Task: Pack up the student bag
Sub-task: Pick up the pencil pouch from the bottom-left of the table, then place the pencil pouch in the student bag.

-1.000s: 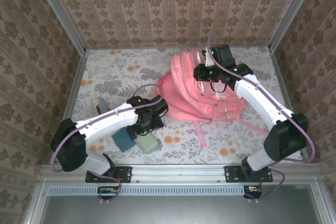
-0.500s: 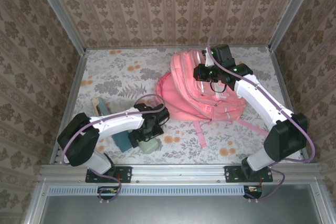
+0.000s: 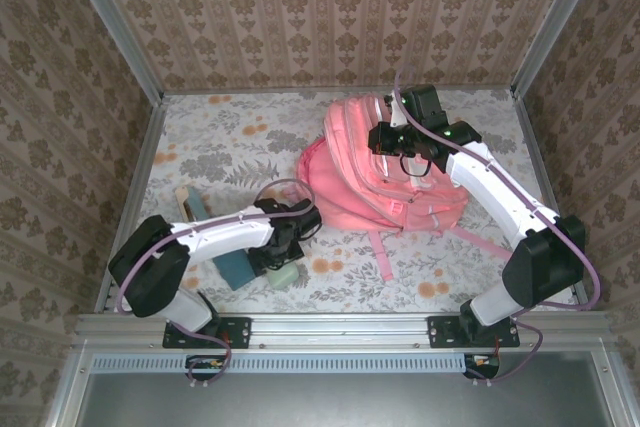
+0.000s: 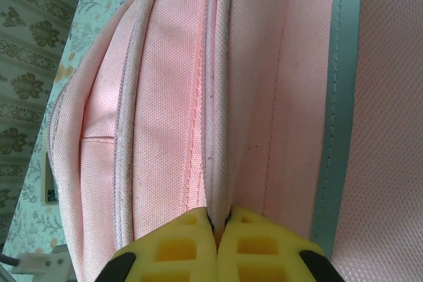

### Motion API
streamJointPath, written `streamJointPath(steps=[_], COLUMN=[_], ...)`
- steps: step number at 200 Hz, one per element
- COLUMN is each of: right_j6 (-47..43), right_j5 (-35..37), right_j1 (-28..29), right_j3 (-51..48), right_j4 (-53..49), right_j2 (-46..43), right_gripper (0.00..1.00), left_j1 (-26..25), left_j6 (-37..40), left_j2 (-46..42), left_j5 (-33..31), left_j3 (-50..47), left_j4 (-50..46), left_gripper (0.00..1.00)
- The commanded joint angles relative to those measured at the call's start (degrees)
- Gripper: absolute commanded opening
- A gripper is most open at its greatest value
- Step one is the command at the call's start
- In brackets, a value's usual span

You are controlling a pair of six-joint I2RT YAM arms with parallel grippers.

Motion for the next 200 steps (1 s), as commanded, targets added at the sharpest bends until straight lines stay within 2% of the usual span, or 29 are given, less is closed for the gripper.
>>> streamJointPath(steps=[1,24,50,77,107,147,174,200], right_j6=[-0.49,-0.09,-0.07,-0.46,-0.59,0.94,4.91,6.36], right_j5=[1.70,1.80,1.02,-2.84,-6.46,-13.06,-21.57,-24.44], right_j1=[0.37,0.36,0.37,0.16,-0.49,-2.89,-5.35,-6.64], right_j3=[1.05,1.16,1.46,1.75,3.49,5.61,5.94,7.01], right_j4=[1.81,1.68,1.55,2.54,2.58,3.82,8.05,8.16], right_j2=[-1.68,-2.16,-2.63,-3.20,-3.46,-3.78,-3.10,-1.61], right_gripper=[0.00,0.00,0.00,0.00,0.00,0.00,0.00,0.00], left_j1=[-0.04,1.42,5.03,9.22,11.60,11.75,10.73,8.74], left_j6=[4.47,8.19,14.03,21.00,27.85,31.79,32.92,34.74], left_j2=[-2.30,-1.97,-0.25,3.90,10.80,21.47,27.15,32.56], left_j5=[-4.60,-4.79,-3.80,-3.35,-0.96,2.04,4.92,6.35], left_j3=[5.75,10.24,14.43,20.56,27.79,38.42,44.19,51.51], left_j4=[-5.52,-5.01,-0.24,3.32,7.76,10.11,12.99,14.39], left_gripper=[0.73,0.72,0.71,0.71,0.71,0.70,0.70,0.71])
